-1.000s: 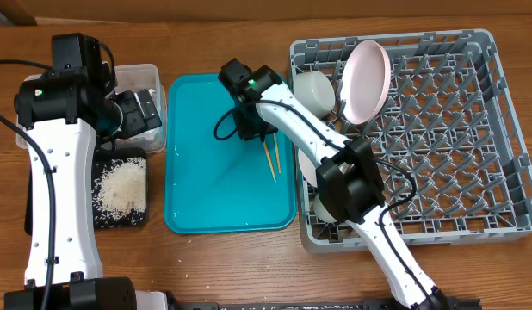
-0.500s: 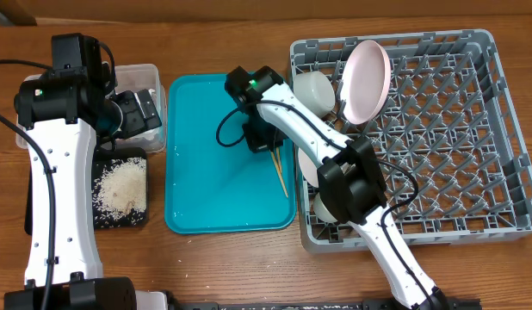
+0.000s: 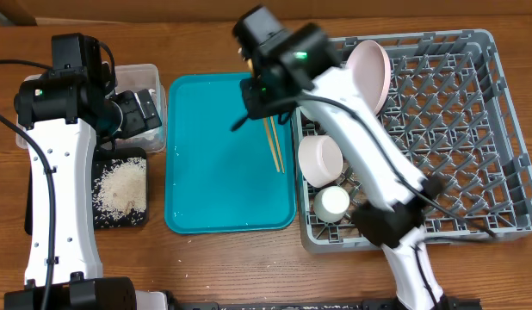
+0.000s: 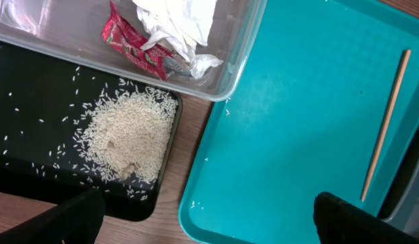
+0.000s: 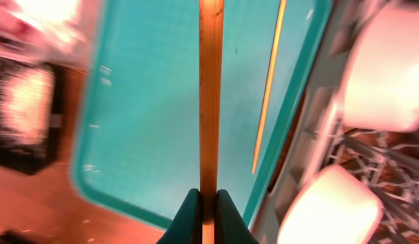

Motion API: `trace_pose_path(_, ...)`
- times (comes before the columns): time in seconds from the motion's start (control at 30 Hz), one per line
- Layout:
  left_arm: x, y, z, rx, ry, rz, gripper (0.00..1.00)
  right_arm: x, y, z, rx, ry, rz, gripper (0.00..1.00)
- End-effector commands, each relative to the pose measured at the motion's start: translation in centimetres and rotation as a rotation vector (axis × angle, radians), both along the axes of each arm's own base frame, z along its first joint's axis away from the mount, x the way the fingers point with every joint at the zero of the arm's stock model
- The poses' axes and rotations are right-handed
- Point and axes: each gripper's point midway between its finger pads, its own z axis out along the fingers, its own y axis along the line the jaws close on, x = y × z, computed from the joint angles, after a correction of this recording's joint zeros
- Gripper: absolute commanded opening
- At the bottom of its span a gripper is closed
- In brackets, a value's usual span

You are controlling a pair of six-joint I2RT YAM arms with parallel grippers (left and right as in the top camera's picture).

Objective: Sort waste into correct bins and load items into the dishwasher
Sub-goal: 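Lift the chopstick and carry it into the dish rack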

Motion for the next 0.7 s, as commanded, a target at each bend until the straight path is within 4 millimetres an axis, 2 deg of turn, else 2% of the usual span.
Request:
trace_pose_path(0.0,0.1,0.3,0.4,0.015,-0.012,-0.002,1.00,-0.8,-1.8,5.2,0.058,-0.106,-0.059,0.04)
trace_pose_path(0.13,0.1,0.3,0.4,0.014,-0.012,-0.002,1.00,-1.7,-4.2,7.0,0.051,-0.133,-0.099,0.04)
trace_pose_path(0.23,0.1,0.3,0.4,0.014,-0.012,-0.002,1.00,-2.4,-7.1,6.1,-0.013,-0.106,-0.166,0.04)
trace_pose_path(0.27,0.1,0.3,0.4,0.014,-0.012,-0.002,1.00,-2.8,-9.0,5.0,-0.051,-0.068,-0.202,0.04)
trace_pose_path(0.43,0.1,0.3,0.4,0.014,-0.012,-0.002,1.00,-3.7,-15.8,-0.2,-0.178,0.109,-0.353,0.04)
trace_pose_path(0.57,0.1,0.3,0.4,0.014,-0.012,-0.002,1.00,-4.4,-19.7,-4.9,-0.261,0.248,-0.428,0.04)
trace_pose_path(0.67,0.1,0.3,0.4,0.014,-0.012,-0.002,1.00,-4.7,-21.4,-8.0,-0.292,0.307,-0.442,0.04)
